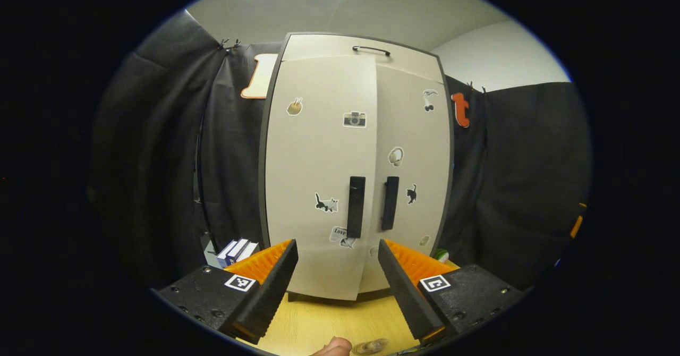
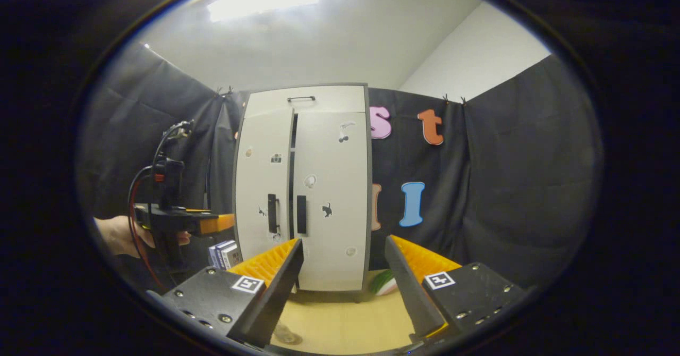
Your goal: Grasp the bottle in the cabinet with the left hand and place it on the coaster, then close the right door with the right hand and the left door with the left hand.
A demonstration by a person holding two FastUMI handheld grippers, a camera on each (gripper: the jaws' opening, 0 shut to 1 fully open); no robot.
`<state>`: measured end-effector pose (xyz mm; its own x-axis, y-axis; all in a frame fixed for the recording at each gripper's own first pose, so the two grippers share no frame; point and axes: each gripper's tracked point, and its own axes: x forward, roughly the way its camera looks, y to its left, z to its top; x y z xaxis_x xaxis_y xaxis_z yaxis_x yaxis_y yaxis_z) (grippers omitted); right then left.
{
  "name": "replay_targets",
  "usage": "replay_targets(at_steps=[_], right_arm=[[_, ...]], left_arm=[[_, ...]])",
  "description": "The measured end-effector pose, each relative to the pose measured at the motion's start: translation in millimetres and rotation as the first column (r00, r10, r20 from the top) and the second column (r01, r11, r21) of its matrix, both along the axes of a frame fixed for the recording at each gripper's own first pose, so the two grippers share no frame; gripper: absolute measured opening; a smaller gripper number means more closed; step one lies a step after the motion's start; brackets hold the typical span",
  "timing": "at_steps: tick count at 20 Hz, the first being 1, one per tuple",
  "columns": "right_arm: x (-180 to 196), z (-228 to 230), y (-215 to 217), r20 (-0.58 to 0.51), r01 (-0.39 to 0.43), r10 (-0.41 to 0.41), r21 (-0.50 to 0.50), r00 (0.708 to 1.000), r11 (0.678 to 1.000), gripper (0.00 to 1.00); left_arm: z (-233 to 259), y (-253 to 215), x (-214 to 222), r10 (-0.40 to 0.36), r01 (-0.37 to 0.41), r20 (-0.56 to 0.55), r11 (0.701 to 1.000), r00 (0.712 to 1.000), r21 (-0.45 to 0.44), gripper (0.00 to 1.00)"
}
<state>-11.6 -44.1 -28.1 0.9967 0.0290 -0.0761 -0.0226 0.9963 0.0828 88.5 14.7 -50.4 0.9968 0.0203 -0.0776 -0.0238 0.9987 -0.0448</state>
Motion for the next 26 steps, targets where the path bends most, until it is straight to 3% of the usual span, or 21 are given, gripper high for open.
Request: replay_targets(at_steps=[5,6,7,8,9,12,17,23,24,26], right_arm=[[-34,3,28,0.019,-0.065,0.065,0.016,0.998,0.998,0.94],[-38,4,32,0.019,-0.075,0.074,0.032,0.997,0.997,0.89],[-41,4,36,0.016,-0.085,0.085,0.048,0.996,0.995,0.94],[-44,5,37,0.021,-0.089,0.088,0.054,0.996,0.995,0.89],[-47,7,36,0.029,-0.090,0.089,0.051,0.996,0.995,0.95],[-55,4,26,0.027,-0.069,0.069,0.030,0.997,0.997,0.94],[-62,11,15,0.034,-0.050,0.048,0.078,0.998,0.996,0.94],[-72,19,-11,0.072,-0.023,0.020,0.040,0.997,0.999,0.94],[-73,17,-14,0.067,-0.017,0.014,0.036,0.998,0.999,0.89],[-76,16,-17,0.066,-0.020,0.018,0.035,0.998,0.999,0.94]], left_arm=[[-4,-7,-42,0.004,-0.004,-0.013,0.999,1.000,0.034,0.96],[-4,-9,-48,0.002,-0.002,-0.014,0.999,1.000,0.037,0.97],[-5,-11,-53,0.000,0.000,-0.016,0.999,1.000,0.043,0.96],[-4,-13,-57,-0.003,0.003,-0.014,0.999,1.000,0.052,0.96],[-1,-12,-62,0.004,-0.004,-0.007,0.998,1.000,0.060,0.97],[1,-19,-73,-0.001,0.001,-0.002,0.998,1.000,0.057,0.96],[-4,-32,-88,-0.011,0.012,-0.024,0.999,1.000,0.044,0.96],[1,-46,-100,-0.038,0.039,-0.005,0.996,0.999,0.077,0.96],[2,-48,-103,-0.041,0.041,-0.004,0.997,0.999,0.072,0.96],[-2,-52,-103,-0.041,0.042,-0.008,0.997,0.999,0.060,0.96]])
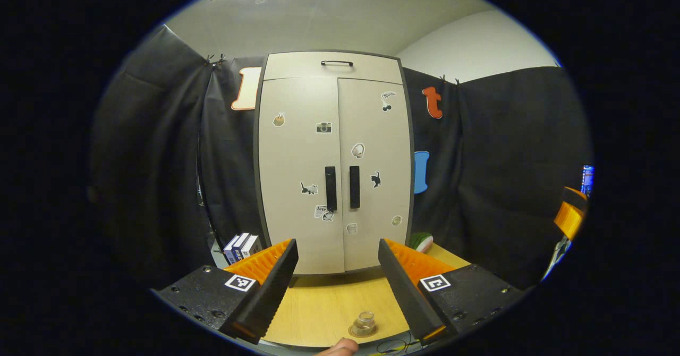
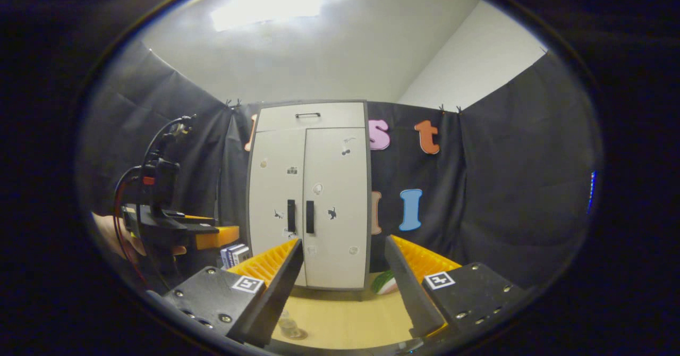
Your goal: Grasp the bottle in the cabinet with the left hand and place it on the coaster, then close the right door with the right hand and the left door with the left hand.
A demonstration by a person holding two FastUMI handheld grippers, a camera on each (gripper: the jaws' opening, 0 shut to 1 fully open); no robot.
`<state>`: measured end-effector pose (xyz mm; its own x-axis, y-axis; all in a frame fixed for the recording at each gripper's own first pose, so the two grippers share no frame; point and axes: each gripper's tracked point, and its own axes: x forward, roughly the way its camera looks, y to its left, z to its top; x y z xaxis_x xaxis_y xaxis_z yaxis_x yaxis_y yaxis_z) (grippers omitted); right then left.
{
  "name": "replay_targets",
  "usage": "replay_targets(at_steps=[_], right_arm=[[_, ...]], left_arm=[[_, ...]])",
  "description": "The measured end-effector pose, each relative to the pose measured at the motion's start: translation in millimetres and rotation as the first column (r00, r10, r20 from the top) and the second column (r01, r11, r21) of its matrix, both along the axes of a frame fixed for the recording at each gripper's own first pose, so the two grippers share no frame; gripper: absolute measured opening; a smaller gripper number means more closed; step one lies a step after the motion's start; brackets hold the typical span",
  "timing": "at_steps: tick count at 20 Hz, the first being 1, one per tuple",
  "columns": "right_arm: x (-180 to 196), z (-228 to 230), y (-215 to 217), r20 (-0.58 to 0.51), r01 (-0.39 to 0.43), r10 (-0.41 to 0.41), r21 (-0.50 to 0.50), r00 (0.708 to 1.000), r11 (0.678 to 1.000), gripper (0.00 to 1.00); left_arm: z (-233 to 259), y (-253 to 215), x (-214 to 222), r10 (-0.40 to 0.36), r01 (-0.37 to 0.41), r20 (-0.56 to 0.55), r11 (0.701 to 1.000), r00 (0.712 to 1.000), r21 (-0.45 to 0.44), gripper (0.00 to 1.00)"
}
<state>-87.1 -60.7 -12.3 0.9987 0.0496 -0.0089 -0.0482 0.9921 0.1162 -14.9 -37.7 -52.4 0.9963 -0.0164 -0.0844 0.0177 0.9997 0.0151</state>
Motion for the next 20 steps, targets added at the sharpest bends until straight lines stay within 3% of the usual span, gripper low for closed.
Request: replay_targets(at_steps=[5,15,20], right_arm=[[-12,2,-5,0.014,-0.008,0.009,-0.047,1.000,0.999,0.94],[-2,6,-6,0.025,-0.019,0.019,-0.024,0.999,1.000,0.94],[-11,4,2,0.012,-0.042,0.042,-0.029,0.999,0.999,0.94]], left_arm=[[-5,-9,-4,-0.006,0.006,-0.007,1.000,1.000,-0.017,0.97],[-1,-7,-15,0.000,0.000,0.003,1.000,1.000,-0.005,0.97],[0,-19,-18,-0.038,0.038,0.009,0.999,0.999,0.024,0.96]])
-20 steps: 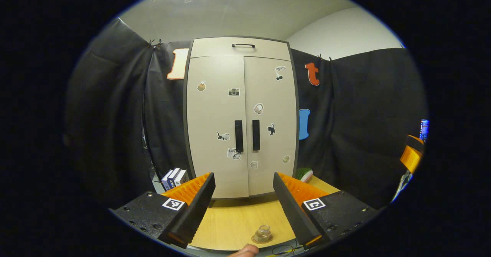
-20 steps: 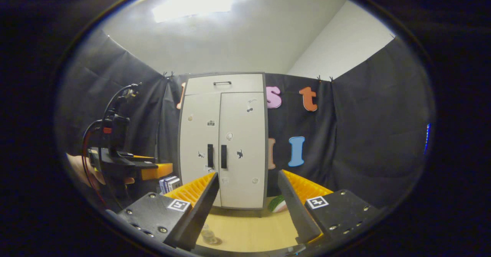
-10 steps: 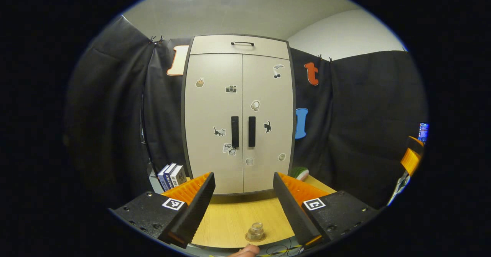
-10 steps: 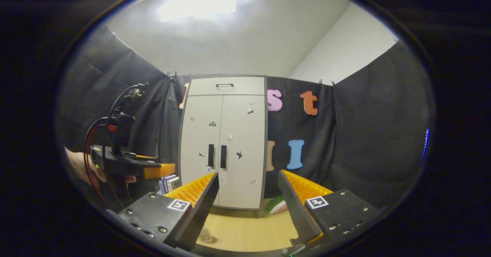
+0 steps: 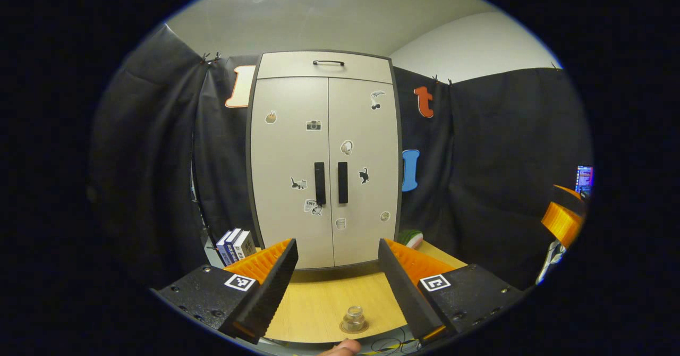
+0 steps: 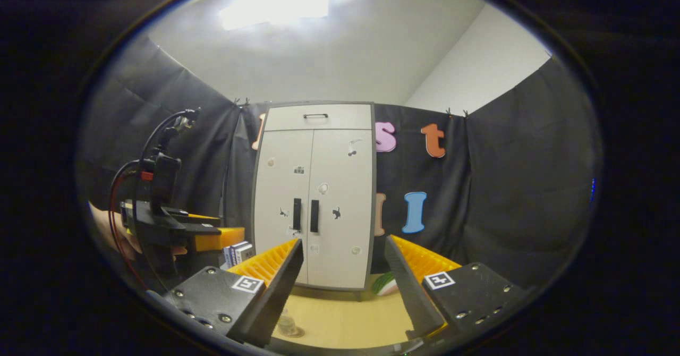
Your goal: Grasp the bottle in the cabinet with the left hand and place it on the coaster, then close the right door with the right hand and the left door with the left hand.
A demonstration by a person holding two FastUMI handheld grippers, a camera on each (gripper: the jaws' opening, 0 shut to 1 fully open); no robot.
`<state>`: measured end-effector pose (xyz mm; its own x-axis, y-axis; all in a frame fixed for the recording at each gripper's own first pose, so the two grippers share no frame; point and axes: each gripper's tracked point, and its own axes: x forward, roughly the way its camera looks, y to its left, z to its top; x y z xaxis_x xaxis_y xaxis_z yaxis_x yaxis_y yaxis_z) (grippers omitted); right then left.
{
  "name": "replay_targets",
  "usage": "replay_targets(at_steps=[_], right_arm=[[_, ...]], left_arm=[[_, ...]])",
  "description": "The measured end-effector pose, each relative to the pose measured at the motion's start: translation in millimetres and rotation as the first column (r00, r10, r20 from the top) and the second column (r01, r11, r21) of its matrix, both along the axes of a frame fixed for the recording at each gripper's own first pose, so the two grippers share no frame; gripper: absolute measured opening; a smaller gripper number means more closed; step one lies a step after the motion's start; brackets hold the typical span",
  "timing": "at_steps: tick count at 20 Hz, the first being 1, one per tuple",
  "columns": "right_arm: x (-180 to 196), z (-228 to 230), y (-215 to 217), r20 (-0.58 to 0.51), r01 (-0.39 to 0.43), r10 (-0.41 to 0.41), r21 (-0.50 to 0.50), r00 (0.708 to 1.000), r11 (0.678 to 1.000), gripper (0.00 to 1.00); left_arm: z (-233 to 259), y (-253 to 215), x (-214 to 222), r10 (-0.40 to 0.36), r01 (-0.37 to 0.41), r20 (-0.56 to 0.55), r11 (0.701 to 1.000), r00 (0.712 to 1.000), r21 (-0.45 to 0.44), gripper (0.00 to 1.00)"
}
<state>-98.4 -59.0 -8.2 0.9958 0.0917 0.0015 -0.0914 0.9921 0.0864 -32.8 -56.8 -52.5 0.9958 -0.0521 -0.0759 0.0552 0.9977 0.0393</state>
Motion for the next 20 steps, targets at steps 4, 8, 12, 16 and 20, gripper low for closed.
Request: replay_targets(at_steps=[4,8,12,16,20], right_arm=[[-2,1,-2,0.001,0.009,-0.009,0.008,1.000,1.000,0.94],[-1,1,-1,-0.003,0.013,-0.013,0.009,1.000,1.000,0.94],[2,-1,7,-0.006,0.010,-0.010,0.013,1.000,1.000,0.89],[8,-1,16,-0.004,-0.003,0.003,0.007,1.000,1.000,0.94],[9,2,20,0.006,-0.010,0.010,0.021,1.000,1.000,0.94]], left_arm=[[-4,-6,1,-0.019,0.019,0.001,0.999,1.000,0.026,0.96],[-12,-2,-2,-0.018,0.018,-0.025,1.000,1.000,0.018,0.98],[-17,4,-4,-0.011,0.011,-0.042,1.000,0.999,-0.004,0.98],[-16,10,-5,-0.008,0.008,-0.038,1.000,0.999,0.000,1.00],[-12,15,-4,0.004,-0.005,-0.029,1.000,1.000,-0.019,0.98]])
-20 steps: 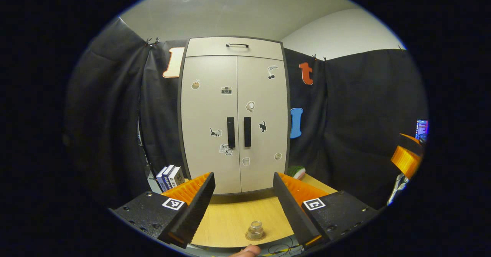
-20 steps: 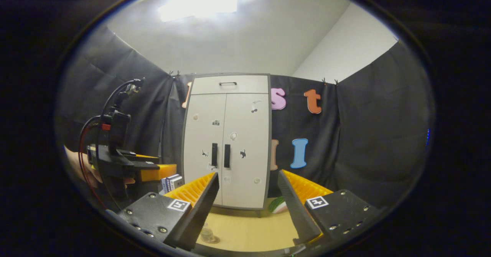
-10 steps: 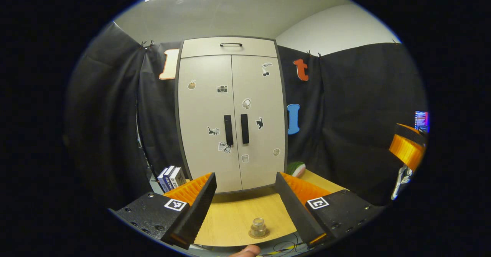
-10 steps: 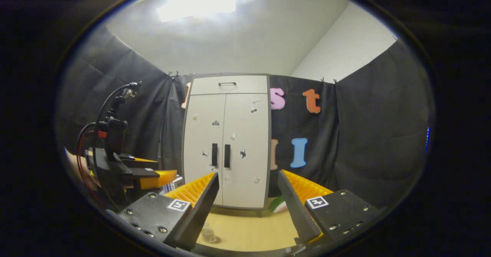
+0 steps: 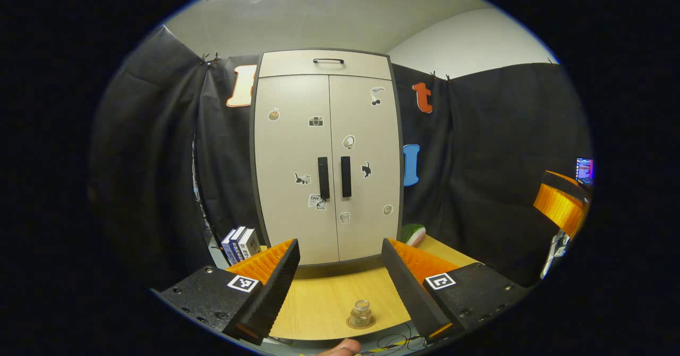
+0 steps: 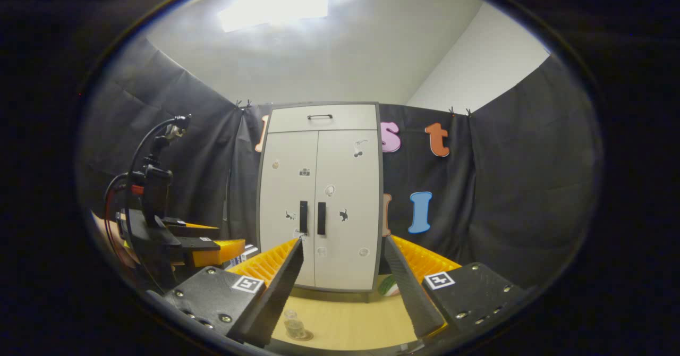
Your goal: Grasp the bottle in the cabinet with the left hand and place it on the coaster, then close the right door with the right hand and the left door with the left hand.
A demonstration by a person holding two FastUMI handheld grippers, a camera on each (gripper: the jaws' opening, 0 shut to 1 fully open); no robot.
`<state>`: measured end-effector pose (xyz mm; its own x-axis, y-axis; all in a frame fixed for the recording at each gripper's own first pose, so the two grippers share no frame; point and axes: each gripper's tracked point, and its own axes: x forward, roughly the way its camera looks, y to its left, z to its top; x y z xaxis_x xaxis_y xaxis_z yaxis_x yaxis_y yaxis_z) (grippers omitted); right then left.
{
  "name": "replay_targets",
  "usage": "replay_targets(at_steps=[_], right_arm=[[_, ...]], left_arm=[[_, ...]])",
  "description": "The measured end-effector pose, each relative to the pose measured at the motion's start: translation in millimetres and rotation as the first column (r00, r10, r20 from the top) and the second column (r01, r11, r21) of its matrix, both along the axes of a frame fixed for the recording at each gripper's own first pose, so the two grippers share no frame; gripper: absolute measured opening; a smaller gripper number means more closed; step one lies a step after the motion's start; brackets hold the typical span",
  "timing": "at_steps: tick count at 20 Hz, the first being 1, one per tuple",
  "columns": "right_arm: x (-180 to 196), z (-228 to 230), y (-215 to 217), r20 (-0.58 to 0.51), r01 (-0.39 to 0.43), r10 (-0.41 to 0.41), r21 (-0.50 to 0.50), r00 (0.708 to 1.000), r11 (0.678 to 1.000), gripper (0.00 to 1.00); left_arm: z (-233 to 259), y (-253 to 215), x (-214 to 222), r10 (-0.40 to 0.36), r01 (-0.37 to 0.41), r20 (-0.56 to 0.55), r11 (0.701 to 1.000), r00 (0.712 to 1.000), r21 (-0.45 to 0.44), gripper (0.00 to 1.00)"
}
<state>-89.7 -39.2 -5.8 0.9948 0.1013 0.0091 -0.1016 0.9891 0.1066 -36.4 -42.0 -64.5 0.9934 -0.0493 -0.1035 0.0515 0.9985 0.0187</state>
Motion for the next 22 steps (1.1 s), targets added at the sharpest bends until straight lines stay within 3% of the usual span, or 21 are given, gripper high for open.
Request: replay_targets(at_steps=[7,8,11,12,22], right_arm=[[0,1,-1,0.000,0.004,-0.004,0.005,1.000,1.000,0.94],[1,0,0,-0.003,0.001,-0.001,0.010,1.000,1.000,0.89],[2,-2,0,-0.009,-0.001,0.001,0.004,1.000,1.000,0.89],[2,-4,-1,-0.012,0.001,-0.001,-0.001,1.000,1.000,0.94],[1,-4,0,-0.012,-0.008,0.008,0.001,1.000,1.000,0.94]], left_arm=[[-1,-7,1,-0.012,0.012,-0.004,1.000,1.000,-0.025,0.98],[-2,-8,1,-0.014,0.014,-0.002,0.999,1.000,-0.034,1.00],[-6,-10,0,-0.016,0.016,-0.010,0.999,1.000,-0.044,0.98],[-6,-9,0,-0.016,0.016,-0.010,0.999,1.000,-0.040,1.00],[-1,-10,2,0.004,-0.004,0.001,0.999,1.000,-0.033,0.98]])
